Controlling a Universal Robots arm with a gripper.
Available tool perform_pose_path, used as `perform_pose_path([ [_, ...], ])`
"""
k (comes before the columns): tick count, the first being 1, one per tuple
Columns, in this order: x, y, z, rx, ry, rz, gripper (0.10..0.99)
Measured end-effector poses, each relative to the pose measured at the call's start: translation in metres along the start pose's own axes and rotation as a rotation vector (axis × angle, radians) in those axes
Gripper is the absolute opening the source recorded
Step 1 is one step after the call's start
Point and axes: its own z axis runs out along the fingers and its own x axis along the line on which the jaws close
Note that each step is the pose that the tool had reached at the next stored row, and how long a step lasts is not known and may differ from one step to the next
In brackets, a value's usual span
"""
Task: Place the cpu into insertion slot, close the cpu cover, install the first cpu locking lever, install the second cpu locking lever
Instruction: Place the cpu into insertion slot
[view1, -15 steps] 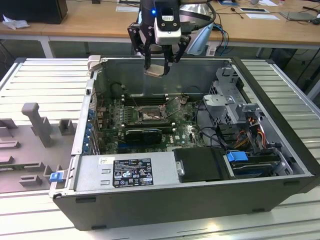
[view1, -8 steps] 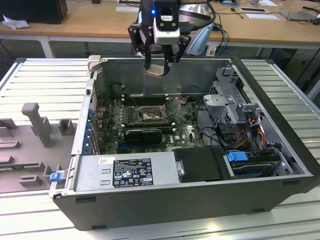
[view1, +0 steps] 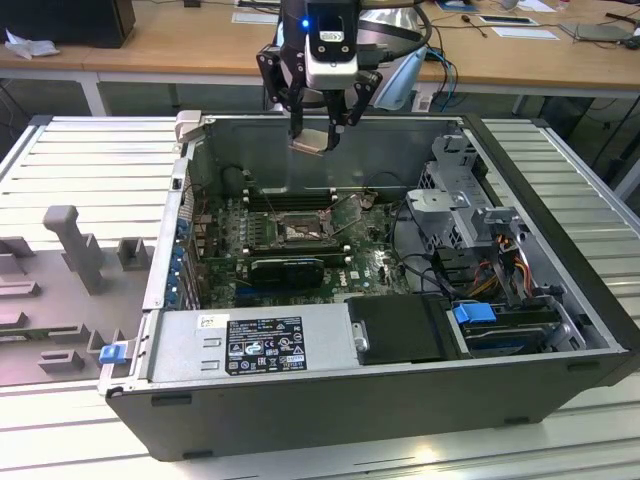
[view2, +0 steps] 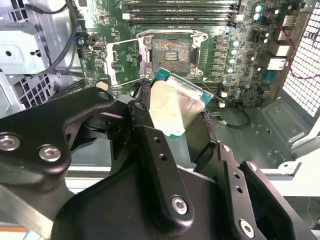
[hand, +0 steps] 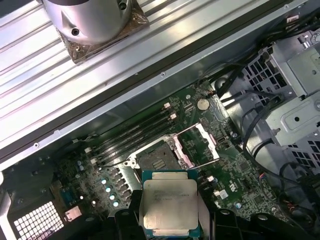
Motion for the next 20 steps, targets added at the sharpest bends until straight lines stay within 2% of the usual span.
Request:
perform_pose_path([
  [11,0.0,0.0,0.0,-0.001,-0.0068,0.076,0.525],
  [20,0.0,0.0,0.0,-0.002,-0.0103,0.115,0.525],
])
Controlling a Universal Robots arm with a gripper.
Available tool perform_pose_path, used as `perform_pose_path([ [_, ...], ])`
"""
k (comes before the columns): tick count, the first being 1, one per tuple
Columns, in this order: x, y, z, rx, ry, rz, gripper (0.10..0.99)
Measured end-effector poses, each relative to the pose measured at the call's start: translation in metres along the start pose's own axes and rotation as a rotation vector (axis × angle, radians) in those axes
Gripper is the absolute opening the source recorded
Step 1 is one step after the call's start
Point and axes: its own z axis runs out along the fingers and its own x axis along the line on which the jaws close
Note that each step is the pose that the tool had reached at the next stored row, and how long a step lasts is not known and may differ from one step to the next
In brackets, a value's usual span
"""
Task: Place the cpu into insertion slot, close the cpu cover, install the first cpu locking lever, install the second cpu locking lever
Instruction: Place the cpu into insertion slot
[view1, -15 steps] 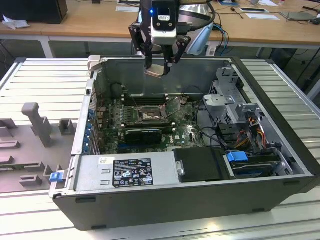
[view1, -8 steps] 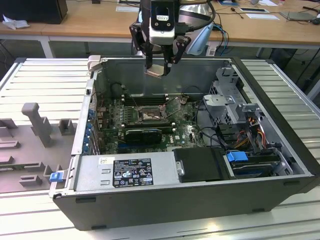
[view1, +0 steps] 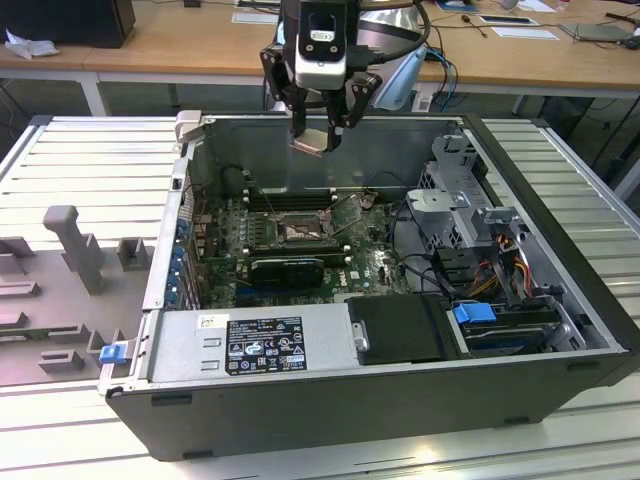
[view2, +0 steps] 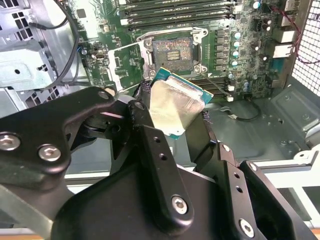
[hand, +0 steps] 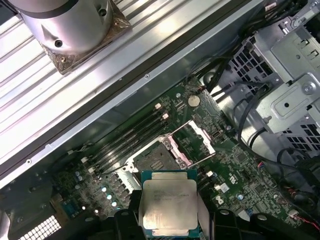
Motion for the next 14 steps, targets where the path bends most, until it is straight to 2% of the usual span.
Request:
perform_pose_path([
  [14,0.0,0.0,0.0,-0.002,-0.0076,0.085,0.525],
])
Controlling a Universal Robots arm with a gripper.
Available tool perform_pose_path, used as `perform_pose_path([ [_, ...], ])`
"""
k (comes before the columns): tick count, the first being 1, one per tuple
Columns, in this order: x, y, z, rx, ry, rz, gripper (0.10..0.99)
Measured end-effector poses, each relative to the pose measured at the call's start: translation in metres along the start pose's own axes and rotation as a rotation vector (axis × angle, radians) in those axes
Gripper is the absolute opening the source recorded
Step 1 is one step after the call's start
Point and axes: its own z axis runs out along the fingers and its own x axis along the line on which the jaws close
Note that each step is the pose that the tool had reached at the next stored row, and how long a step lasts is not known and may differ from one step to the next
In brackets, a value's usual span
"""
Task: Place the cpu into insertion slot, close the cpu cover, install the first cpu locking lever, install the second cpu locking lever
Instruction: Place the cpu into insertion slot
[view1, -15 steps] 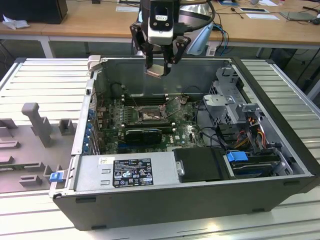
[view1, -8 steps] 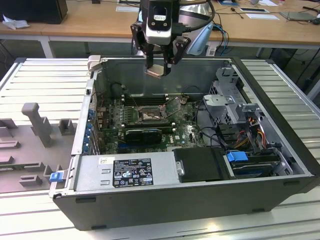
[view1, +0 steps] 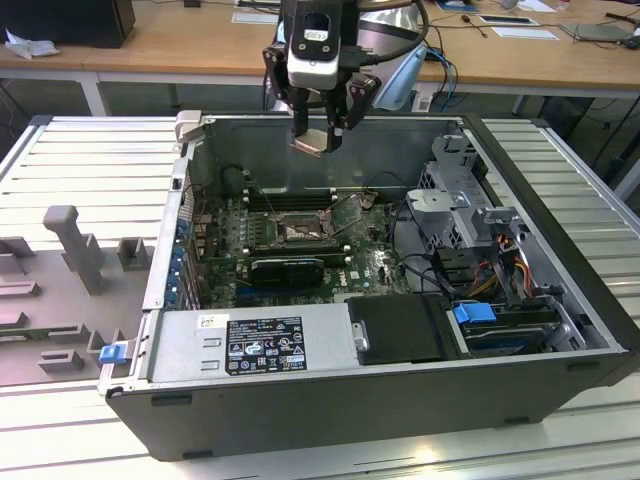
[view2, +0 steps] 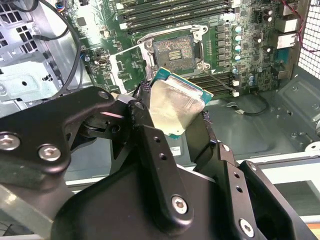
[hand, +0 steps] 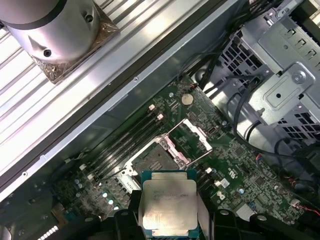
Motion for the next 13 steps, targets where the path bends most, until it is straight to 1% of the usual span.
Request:
perform_pose_path([
  [3,0.0,0.0,0.0,0.0,-0.0015,0.017,0.525],
  [5,0.0,0.0,0.0002,-0.001,-0.0058,0.065,0.525],
  [6,0.0,0.0,0.0002,-0.002,-0.0068,0.077,0.525],
  [13,0.0013,-0.0013,0.0008,-0.003,-0.0107,0.121,0.525],
])
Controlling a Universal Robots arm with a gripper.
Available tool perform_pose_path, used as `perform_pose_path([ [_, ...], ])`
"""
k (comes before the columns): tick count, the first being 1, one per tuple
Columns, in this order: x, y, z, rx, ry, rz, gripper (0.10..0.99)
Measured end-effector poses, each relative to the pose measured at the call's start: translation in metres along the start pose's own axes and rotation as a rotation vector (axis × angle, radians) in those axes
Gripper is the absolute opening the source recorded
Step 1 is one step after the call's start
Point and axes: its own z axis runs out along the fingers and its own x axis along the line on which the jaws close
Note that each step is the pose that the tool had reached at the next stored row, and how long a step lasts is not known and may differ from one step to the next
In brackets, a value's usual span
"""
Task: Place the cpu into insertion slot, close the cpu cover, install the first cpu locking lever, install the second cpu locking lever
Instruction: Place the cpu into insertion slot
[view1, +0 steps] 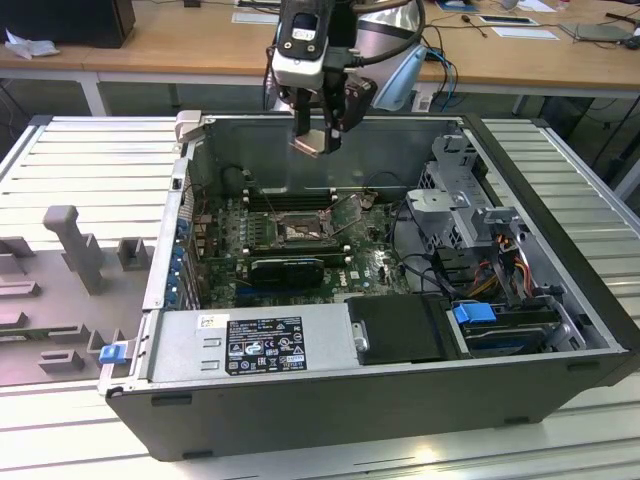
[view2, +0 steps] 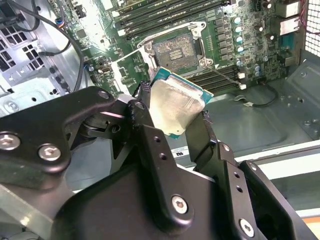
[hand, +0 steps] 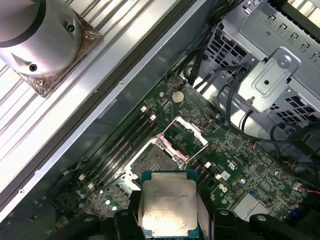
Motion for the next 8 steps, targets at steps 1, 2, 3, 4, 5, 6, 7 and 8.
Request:
perform_pose_path([
  [1,0.0,-0.0001,0.0004,0.0,-0.0001,0.0,0.525],
  [2,0.0,-0.0001,0.0008,0.0,-0.0002,0.0,0.525],
  [3,-0.0001,-0.0002,0.0015,0.0,-0.0002,0.001,0.525],
  [4,-0.0001,-0.0003,0.0022,0.0,-0.0002,0.001,0.525],
  [5,-0.0001,-0.0003,0.0025,0.0,-0.0002,0.001,0.525],
  [6,-0.0001,-0.0003,0.0027,0.0,-0.0003,0.003,0.525],
  [7,-0.0001,-0.0003,0.0028,0.0,-0.0006,0.005,0.525],
  [8,-0.0001,-0.0003,0.0029,0.0,-0.001,0.01,0.525],
])
